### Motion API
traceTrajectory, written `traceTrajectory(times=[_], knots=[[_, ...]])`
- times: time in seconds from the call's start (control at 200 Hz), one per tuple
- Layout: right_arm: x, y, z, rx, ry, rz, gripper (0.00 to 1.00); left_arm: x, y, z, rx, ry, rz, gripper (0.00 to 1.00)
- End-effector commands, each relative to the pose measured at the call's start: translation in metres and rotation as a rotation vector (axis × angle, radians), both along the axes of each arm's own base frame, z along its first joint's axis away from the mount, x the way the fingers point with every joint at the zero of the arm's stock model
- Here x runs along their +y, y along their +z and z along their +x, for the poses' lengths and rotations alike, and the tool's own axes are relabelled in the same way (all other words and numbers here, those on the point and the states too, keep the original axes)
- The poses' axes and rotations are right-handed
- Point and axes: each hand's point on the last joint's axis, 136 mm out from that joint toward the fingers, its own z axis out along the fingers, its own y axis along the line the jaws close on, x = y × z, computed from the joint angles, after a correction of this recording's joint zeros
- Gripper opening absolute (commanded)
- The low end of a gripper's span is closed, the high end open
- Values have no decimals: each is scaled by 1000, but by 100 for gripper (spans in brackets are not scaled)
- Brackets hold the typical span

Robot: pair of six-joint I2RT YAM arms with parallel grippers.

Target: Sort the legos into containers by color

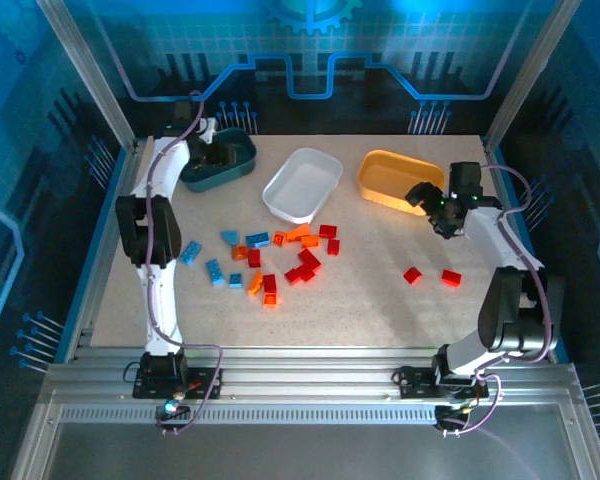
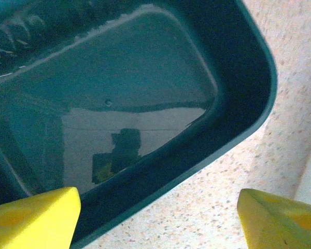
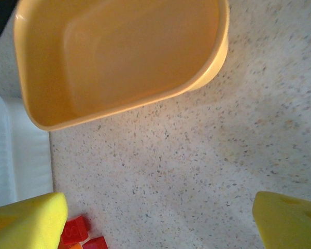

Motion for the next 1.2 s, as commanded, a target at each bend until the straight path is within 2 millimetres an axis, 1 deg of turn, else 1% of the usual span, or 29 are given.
traceTrajectory(times=[0.0,0.15,0.27,0.375,0.43,0.505,0.65,0.735,0.8,0.835,0.935,1.03,1.115,1.196], knots=[[18,-8,5,37,50,46,94,-8,2,4,-9,-120,96,81],[12,-14,6,70,60,18,95,-24,-15,-5,23,-260,158,80],[10,-15,8,74,55,30,95,-19,-35,-7,53,-289,200,79],[12,-12,15,67,53,47,94,-17,-47,-5,64,-294,218,75],[14,-11,20,61,42,66,94,-16,-51,-4,69,-297,230,75],[19,-14,29,61,13,103,94,-16,-59,-6,83,-301,228,74],[29,-24,54,59,-45,175,95,-17,-68,-9,102,-306,222,67],[33,-32,69,82,-78,208,95,-17,-69,-11,103,-307,218,62],[36,-40,78,113,-107,206,95,-18,-66,-11,100,-296,207,55],[37,-43,82,126,-119,200,95,-20,-64,-11,97,-290,199,54],[37,-51,85,167,-176,183,95,-28,-59,-11,94,-277,179,48],[35,-58,81,194,-237,162,93,-40,-59,-12,101,-272,152,42],[33,-65,76,215,-278,144,87,-54,-56,-14,114,-254,94,38],[31,-69,75,216,-297,131,80,-66,-47,-12,110,-213,21,33]])
